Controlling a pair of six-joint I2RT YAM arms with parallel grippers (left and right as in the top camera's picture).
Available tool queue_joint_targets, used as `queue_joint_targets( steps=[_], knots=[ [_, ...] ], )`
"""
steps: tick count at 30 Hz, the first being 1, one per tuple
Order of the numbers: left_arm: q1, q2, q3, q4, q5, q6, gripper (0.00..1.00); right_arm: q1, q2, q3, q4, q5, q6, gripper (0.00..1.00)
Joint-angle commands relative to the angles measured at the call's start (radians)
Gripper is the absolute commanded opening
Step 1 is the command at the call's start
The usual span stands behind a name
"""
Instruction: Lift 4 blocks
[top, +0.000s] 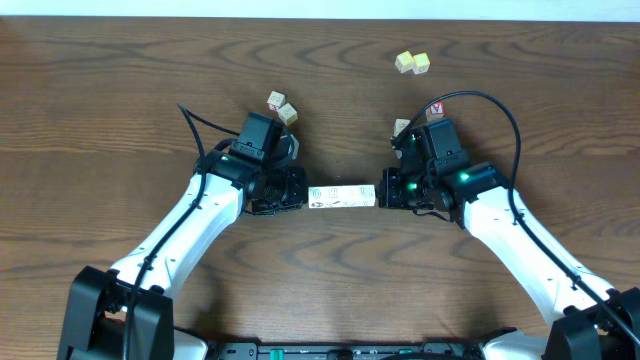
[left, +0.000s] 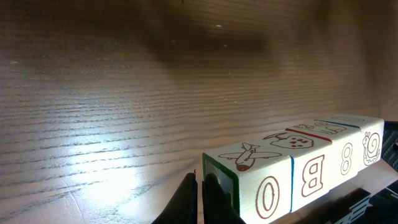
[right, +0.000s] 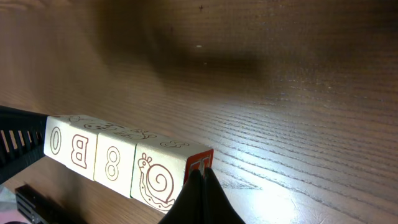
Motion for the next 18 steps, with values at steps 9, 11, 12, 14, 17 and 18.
queue_joint_targets(
  steps=[9, 11, 12, 14, 17, 18],
  knots=[
    [-0.025, -0.018, 0.0, 0.031, 0.093, -0.005, 0.07, 0.026, 0.018, 0.032, 0.023, -0.123, 0.015, 0.01],
    [-0.025, -0.01, 0.0, 0.037, 0.093, -0.013, 0.07, 0.026, 0.031, 0.032, 0.028, -0.139, 0.015, 0.01],
    [-0.025, -0.005, 0.0, 0.039, 0.093, -0.013, 0.07, 0.026, 0.037, 0.032, 0.031, -0.142, 0.017, 0.01],
    [-0.025, 0.008, 0.0, 0.039, 0.093, -0.017, 0.07, 0.026, 0.05, 0.032, 0.039, -0.141, 0.022, 0.01],
    [-0.025, 0.028, 0.0, 0.043, 0.093, -0.017, 0.07, 0.026, 0.064, 0.032, 0.047, -0.141, 0.022, 0.01],
    [-0.025, 0.034, 0.0, 0.048, 0.093, -0.017, 0.07, 0.026, 0.069, 0.032, 0.05, -0.14, 0.022, 0.01]
  ],
)
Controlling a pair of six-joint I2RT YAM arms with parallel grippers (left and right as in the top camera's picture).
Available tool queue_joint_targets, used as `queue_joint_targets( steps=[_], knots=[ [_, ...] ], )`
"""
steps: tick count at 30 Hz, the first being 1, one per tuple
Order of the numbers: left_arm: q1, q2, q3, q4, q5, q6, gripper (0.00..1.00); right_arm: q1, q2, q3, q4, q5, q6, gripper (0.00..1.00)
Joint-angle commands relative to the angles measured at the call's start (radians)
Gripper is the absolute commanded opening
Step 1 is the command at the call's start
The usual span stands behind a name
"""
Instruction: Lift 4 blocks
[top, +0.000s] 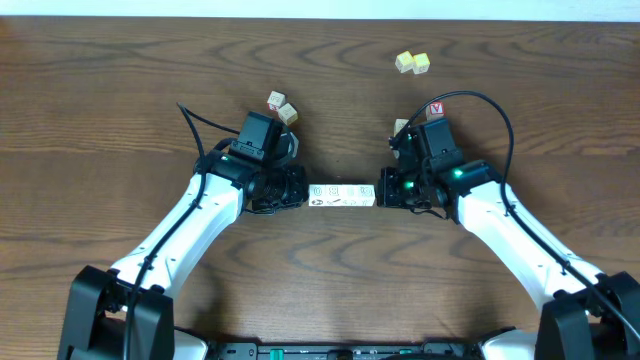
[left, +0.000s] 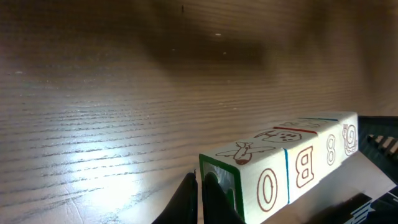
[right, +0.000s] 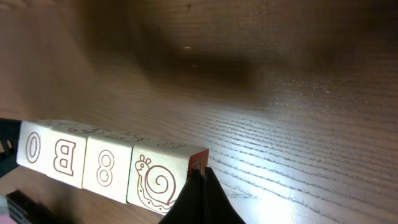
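A row of several white picture blocks (top: 342, 195) hangs level between my two grippers at the table's middle. In the left wrist view the row (left: 292, 168) shows an aeroplane, O, B and 8, and its green-edged end face presses against my left gripper (left: 200, 182), whose fingers are shut together. From the right wrist the row (right: 106, 168) shows a snail, 8, B and O, with its red end face against my shut right gripper (right: 200, 175). Seen from overhead, the left gripper (top: 300, 191) and right gripper (top: 385, 191) squeeze the row from both ends.
Two loose blocks (top: 282, 107) lie behind the left arm. Another pair (top: 412, 62) lies far back right. A block with a red letter (top: 436, 109) and one beside it (top: 401, 126) sit just behind the right gripper.
Both grippers, with the row pinched between them, have shifted slightly away from me in the overhead view. The wood grain under the row looks a little farther off in both wrist views.
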Motion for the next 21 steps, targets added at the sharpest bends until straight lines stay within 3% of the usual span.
queue_joint_targets(
  steps=[1, 21],
  knots=[
    [-0.025, 0.036, 0.0, 0.033, 0.103, -0.013, 0.07, 0.026, 0.02, 0.032, 0.022, -0.148, 0.018, 0.01],
    [-0.025, 0.206, 0.0, 0.102, 0.103, -0.043, 0.07, 0.026, 0.131, 0.031, 0.055, -0.121, 0.018, 0.01]
  ],
)
